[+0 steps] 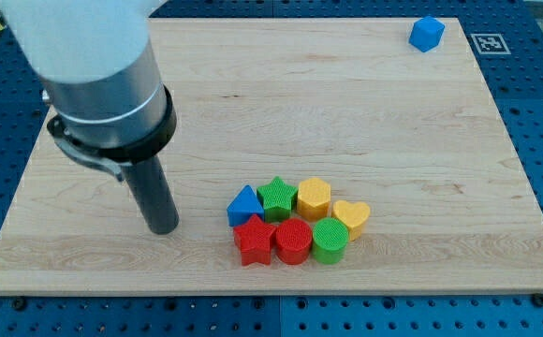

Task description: Move the blue triangle diagonally to the top left of the green star

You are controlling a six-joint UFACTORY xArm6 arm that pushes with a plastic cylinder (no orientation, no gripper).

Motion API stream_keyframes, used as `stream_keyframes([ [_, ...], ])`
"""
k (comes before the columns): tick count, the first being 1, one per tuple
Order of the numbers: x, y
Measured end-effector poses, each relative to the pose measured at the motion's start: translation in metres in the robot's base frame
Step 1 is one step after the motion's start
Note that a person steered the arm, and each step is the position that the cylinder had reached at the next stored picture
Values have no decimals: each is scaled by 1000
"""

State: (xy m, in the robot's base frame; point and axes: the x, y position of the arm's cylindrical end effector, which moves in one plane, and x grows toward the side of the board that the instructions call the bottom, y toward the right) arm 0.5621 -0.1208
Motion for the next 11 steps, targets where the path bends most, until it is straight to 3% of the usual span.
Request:
stream_keyframes([
  [4,10,92],
  [11,-50,76],
])
